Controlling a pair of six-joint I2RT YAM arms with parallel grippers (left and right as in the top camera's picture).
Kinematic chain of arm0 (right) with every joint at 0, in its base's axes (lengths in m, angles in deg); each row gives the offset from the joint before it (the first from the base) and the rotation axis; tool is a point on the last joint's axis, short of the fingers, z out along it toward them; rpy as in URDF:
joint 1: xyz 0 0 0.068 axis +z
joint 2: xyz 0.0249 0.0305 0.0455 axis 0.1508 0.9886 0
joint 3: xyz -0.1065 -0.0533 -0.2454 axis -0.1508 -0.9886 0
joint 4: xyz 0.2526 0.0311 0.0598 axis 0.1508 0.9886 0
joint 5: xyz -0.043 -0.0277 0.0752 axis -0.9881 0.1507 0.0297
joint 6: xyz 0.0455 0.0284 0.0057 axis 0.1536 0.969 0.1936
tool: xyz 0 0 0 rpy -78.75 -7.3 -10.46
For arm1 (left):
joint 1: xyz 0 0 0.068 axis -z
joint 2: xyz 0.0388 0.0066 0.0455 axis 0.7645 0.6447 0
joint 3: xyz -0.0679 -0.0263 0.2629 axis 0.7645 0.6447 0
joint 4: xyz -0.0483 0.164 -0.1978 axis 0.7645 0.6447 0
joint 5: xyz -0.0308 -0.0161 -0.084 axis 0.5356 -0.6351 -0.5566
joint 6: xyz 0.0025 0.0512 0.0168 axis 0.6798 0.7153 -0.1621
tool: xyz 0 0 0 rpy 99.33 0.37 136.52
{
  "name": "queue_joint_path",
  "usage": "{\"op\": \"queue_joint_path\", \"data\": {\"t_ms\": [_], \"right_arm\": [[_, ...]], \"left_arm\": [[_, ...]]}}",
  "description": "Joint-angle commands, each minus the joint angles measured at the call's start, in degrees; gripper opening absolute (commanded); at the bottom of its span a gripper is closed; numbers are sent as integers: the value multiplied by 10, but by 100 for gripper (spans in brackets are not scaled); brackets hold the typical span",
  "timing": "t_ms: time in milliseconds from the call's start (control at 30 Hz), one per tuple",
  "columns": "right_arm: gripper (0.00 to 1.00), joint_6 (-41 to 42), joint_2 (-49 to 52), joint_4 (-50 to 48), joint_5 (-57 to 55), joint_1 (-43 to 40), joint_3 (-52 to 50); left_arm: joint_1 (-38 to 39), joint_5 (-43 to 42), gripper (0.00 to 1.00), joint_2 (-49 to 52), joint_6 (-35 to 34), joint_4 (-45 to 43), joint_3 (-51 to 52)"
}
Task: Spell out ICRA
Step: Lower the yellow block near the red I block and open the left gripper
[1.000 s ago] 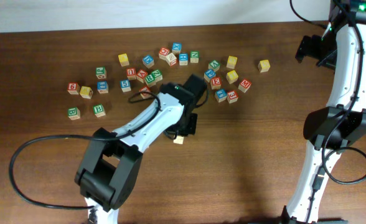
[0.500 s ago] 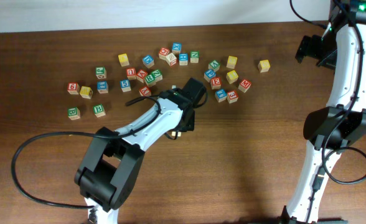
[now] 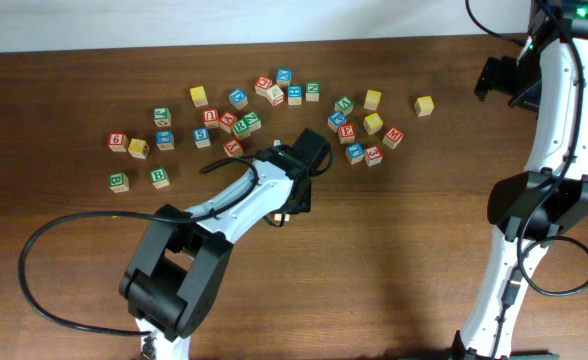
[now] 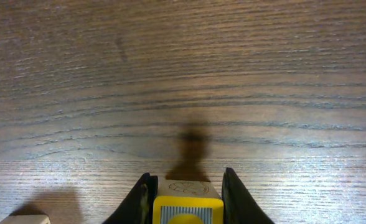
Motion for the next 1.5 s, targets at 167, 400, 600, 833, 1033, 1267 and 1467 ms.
{"op": "queue_joint_path", "data": {"t_ms": [167,400,600,833,1033,1267,1467], "right_arm": [[98,5,-6,1,1,3,-2],[99,5,-6,1,1,3,-2],[98,5,-6,1,1,3,-2],[98,5,-6,1,1,3,-2],[98,5,-6,1,1,3,-2],[98,5,-6,1,1,3,-2],[98,5,-6,1,1,3,-2]], "left_arm": [[-3,7,57,3,-5,4,14],[-5,13,61,3,-5,-8,14],[-9,31,40,3,-1,-43,14],[-9,16,12,3,32,-73,14],[-9,1,5,3,49,-46,14],[-10,0,6,3,49,-31,14],[-10,-14,14,3,29,13,14]]}}
